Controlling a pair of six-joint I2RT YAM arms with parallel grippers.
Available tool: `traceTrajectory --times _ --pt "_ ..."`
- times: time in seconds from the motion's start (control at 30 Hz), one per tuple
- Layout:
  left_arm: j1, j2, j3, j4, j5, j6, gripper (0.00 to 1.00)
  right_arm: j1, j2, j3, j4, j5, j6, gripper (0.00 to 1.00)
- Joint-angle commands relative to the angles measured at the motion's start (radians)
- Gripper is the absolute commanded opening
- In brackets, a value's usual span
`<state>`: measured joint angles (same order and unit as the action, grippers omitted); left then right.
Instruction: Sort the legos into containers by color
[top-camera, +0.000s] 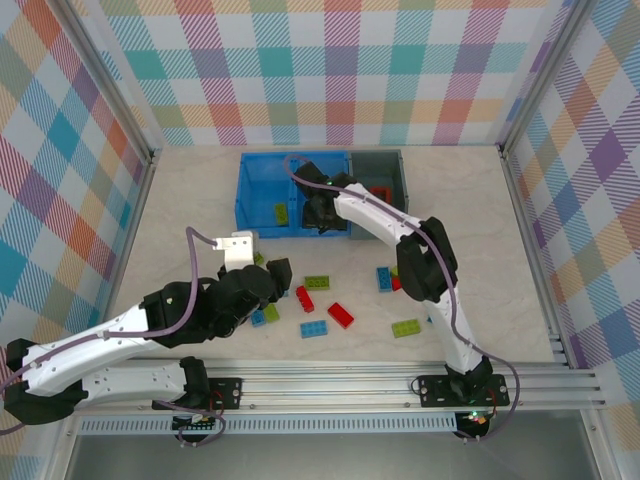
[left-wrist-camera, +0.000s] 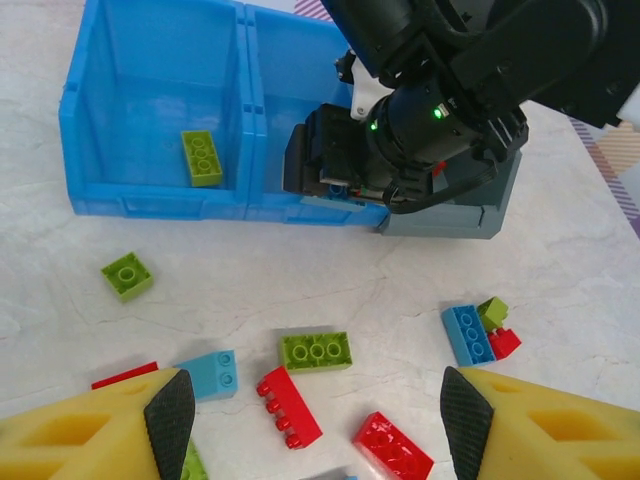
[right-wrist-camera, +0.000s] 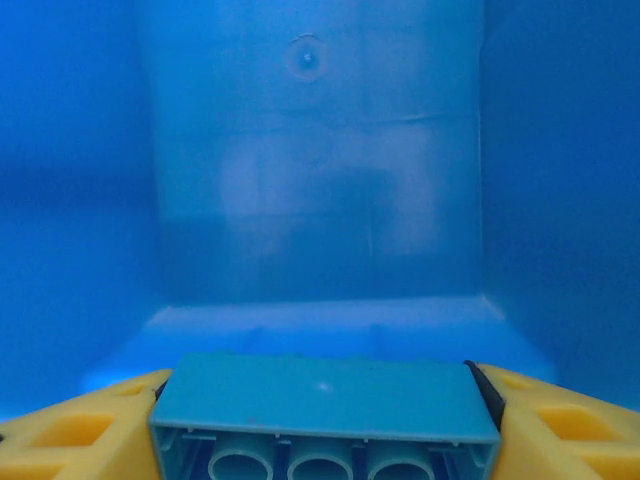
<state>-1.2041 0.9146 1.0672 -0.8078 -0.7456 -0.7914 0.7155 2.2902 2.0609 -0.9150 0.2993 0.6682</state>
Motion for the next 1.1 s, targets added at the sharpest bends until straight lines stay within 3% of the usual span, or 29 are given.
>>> traceTrajectory --times 0.0,0.27,0.5,0.7,0.77,0.87,0.93,1.07 --pt "-0.012 -0.017 -0.018 -0.028 -0.021 -0.018 0.68 -0.008 0.022 0.08 -0.066 0.024 -0.028 0.71" --pt "-0.012 -0.004 -0.022 -0.018 -0.005 -0.019 0.68 -0.013 0.04 0.149 -0.087 0.032 -0.046 0.68" --pt "-0.011 -0.004 -0.021 -0.016 0.0 -0.019 0.68 -0.015 0.088 0.216 -0.136 0.015 -0.049 0.83" --pt "-0.003 0.0 -0.021 -0.079 -0.011 -0.074 0.7 0.009 -0.019 0.202 -0.114 0.041 -0.086 0.85" --pt "0.057 0.023 -0.018 -0.141 0.026 -0.119 0.71 0.03 -0.08 0.182 -0.096 0.058 -0.101 0.82" --pt "0.264 0.071 -0.039 -0.151 0.246 -0.095 0.71 0.077 -0.215 0.064 -0.025 0.078 -0.126 0.82" --pt "0.431 0.122 -0.076 -0.096 0.43 -0.043 0.73 0.119 -0.341 -0.12 0.088 0.081 -0.141 0.82" --pt "0.605 0.259 -0.134 0.05 0.581 0.022 0.77 0.215 -0.623 -0.579 0.459 -0.012 -0.204 0.83"
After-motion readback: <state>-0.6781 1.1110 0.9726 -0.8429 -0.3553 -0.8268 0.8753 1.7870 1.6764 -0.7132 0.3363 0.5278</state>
